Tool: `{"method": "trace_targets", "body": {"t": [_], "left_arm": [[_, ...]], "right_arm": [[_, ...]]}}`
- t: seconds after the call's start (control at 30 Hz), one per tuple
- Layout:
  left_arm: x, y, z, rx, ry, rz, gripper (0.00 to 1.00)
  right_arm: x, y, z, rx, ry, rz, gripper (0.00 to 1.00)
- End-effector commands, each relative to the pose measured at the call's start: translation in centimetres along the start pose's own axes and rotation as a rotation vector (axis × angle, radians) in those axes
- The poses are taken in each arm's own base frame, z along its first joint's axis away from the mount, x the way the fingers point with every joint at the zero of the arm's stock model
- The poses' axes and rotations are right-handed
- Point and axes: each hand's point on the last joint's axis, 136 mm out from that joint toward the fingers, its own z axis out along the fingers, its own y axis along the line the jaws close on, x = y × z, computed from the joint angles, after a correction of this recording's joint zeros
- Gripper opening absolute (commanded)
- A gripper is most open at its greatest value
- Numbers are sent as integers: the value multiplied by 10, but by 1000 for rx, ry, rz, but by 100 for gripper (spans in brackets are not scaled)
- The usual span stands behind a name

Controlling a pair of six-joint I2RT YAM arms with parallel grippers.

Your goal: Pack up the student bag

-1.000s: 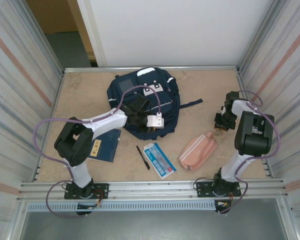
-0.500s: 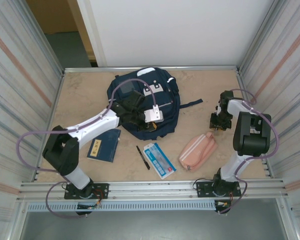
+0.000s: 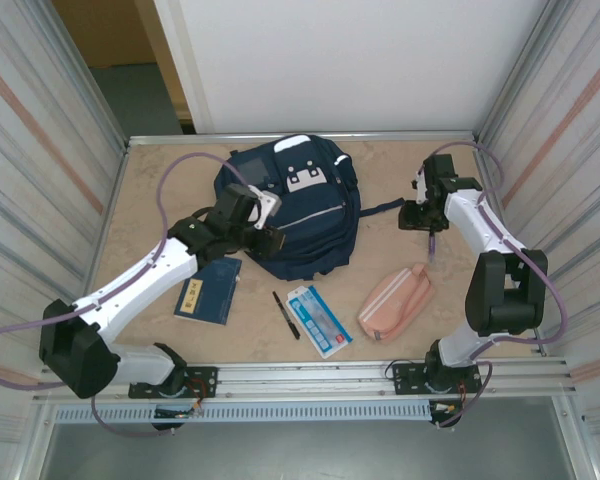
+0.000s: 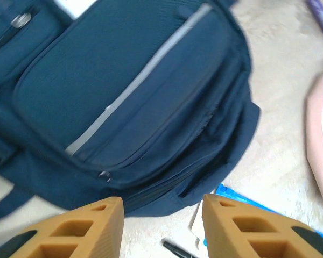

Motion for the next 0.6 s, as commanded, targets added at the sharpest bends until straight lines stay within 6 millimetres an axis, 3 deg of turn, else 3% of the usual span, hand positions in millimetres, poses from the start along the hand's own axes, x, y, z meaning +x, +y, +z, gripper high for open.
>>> {"method": "trace_targets", "body": {"t": [0.0, 0.17, 0.3, 0.37, 0.43, 0.57], "left_arm": [[27, 19, 2, -89, 74, -300, 43], [48, 22, 24, -102, 173, -433, 45], [46, 29, 39, -126, 210, -469, 45], [37, 29, 43, -120, 197, -480, 48], [33, 31, 49, -133, 192, -501, 69], [45, 42, 64, -175, 232, -606, 70]], "right_arm": [[-23, 39, -10, -210, -82, -29, 53], [-40, 88, 0, -494, -70, 14, 62], [-53, 111, 14, -634, -26, 99, 64], [-53, 115, 25, -632, 14, 146, 64], [-51, 119, 39, -626, 50, 185, 65], [-39, 123, 62, -607, 119, 215, 65]]}}
